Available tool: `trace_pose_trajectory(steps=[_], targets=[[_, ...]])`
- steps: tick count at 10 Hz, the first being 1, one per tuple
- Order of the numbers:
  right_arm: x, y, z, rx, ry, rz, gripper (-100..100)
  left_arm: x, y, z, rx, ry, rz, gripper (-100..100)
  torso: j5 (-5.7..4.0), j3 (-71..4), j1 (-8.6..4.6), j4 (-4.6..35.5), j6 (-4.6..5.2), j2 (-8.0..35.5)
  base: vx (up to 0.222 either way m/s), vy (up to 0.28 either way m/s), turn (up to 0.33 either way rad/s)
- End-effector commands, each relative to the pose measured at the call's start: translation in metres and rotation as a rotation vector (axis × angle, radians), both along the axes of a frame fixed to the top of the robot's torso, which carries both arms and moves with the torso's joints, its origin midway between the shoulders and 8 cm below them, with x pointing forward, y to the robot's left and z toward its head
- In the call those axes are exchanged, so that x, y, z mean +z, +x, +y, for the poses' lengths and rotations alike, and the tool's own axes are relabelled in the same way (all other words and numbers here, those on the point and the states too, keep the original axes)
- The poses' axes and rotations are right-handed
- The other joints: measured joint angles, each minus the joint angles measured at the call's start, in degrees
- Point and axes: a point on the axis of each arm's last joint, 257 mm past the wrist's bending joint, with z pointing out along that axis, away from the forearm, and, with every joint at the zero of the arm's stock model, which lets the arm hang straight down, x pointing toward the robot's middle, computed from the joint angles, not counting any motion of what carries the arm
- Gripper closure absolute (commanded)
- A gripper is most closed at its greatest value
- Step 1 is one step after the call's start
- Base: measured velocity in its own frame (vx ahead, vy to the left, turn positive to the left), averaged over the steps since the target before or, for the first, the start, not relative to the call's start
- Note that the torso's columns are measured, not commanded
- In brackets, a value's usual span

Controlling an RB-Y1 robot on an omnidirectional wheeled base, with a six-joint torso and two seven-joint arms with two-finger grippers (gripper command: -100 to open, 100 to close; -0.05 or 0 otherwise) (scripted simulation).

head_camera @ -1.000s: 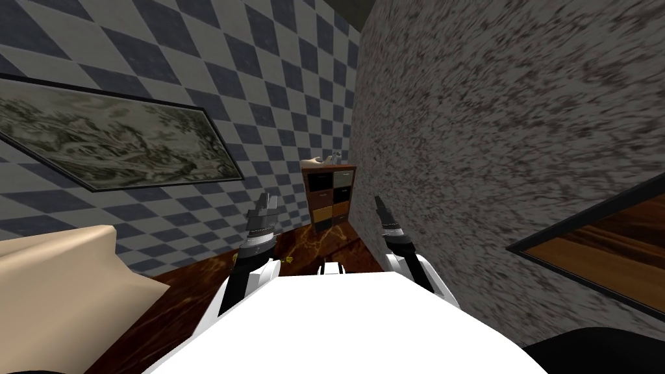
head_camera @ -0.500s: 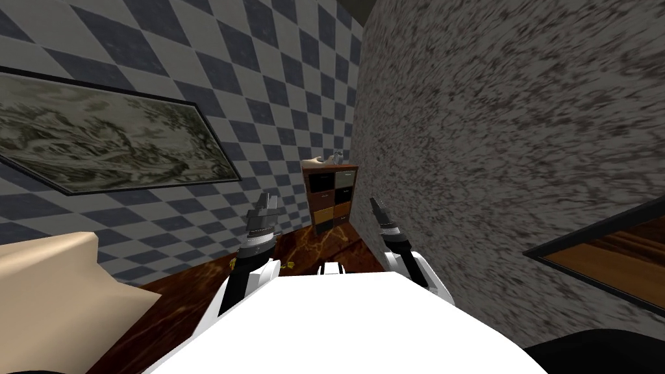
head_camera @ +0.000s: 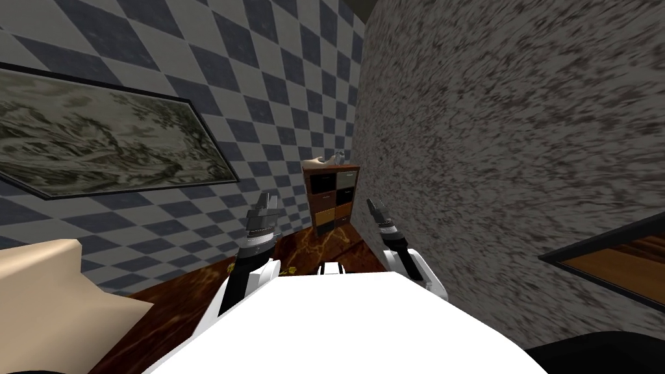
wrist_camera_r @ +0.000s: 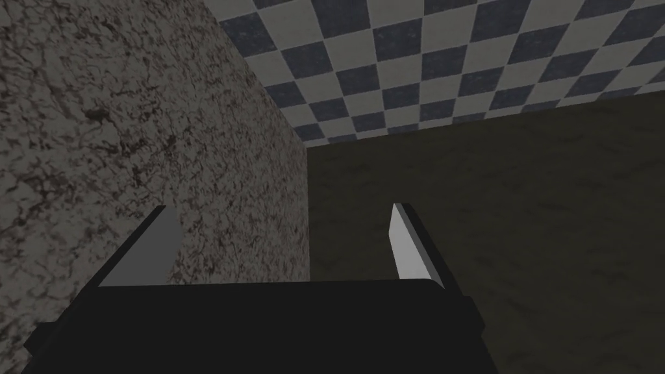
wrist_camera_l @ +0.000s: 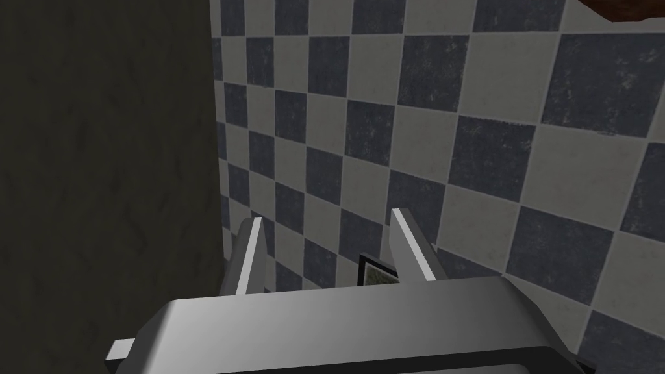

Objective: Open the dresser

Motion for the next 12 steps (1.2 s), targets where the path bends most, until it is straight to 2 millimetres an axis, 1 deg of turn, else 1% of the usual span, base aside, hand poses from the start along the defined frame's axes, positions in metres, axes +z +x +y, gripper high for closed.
trace_pose_trajectory(steps=[1, 2, 3, 5, 6, 8, 9, 11, 12], targets=[[-0.007, 0.007, -0.001, -0.047, -0.091, -0.007, -100, 0.0, 0.0, 0.0, 0.0, 0.0, 0.0, 0, 0.02, -0.1, 0.08, 0.0, 0.0, -0.1, 0.069, 0.083, -0.026], [-0.007, 0.007, -0.001, -0.058, -0.106, -0.01, -100, 0.0, 0.0, 0.0, 0.0, 0.0, 0.0, 0, 0.01, -0.1, 0.02, 0.0, 0.0, -0.1, 0.032, 0.041, -0.002], [-0.015, 0.013, -0.001, -0.079, -0.157, -0.01, -100, 0.0, 0.0, 0.0, 0.0, 0.0, 0.0, 0, -0.04, 0.0, -0.14, 0.0, 0.0, 0.0, 0.047, 0.068, -0.04], [-0.015, 0.013, -0.001, -0.102, -0.19, -0.017, -100, 0.0, 0.0, 0.0, 0.0, 0.0, 0.0, 0, 0.0, 0.0, -0.02, 0.0, 0.0, 0.0, 0.034, 0.051, -0.009], [-0.022, 0.02, -0.002, -0.125, -0.244, -0.018, -100, 0.0, 0.0, 0.0, 0.0, 0.0, 0.0, 0, -0.03, 0.0, -0.12, 0.0, 0.0, 0.1, 0.057, 0.045, -0.037], [-0.022, 0.02, -0.002, -0.147, -0.275, -0.025, -100, 0.0, 0.0, 0.0, 0.0, 0.0, 0.0, 0, 0.0, -0.1, 0.01, 0.0, 0.0, -0.1, 0.043, 0.049, -0.01], [-0.03, 0.026, -0.002, -0.169, -0.329, -0.026, -100, 0.0, 0.0, 0.0, 0.0, 0.0, 0.0, 0, -0.01, 0.0, -0.05, 0.0, 0.0, 0.0, 0.042, 0.071, -0.029], [-0.03, 0.026, -0.002, -0.192, -0.36, -0.033, -100, 0.0, 0.0, 0.0, 0.0, 0.0, 0.0, 0, 0.02, 0.0, 0.05, 0.0, 0.0, 0.0, 0.043, 0.062, -0.012], [-0.038, 0.032, -0.003, -0.215, -0.416, -0.034, -100, 0.0, 0.0, 0.0, 0.0, 0.0, 0.0, 0, -0.03, 0.0, -0.11, 0.0, 0.0, 0.0, 0.054, 0.057, -0.029]])
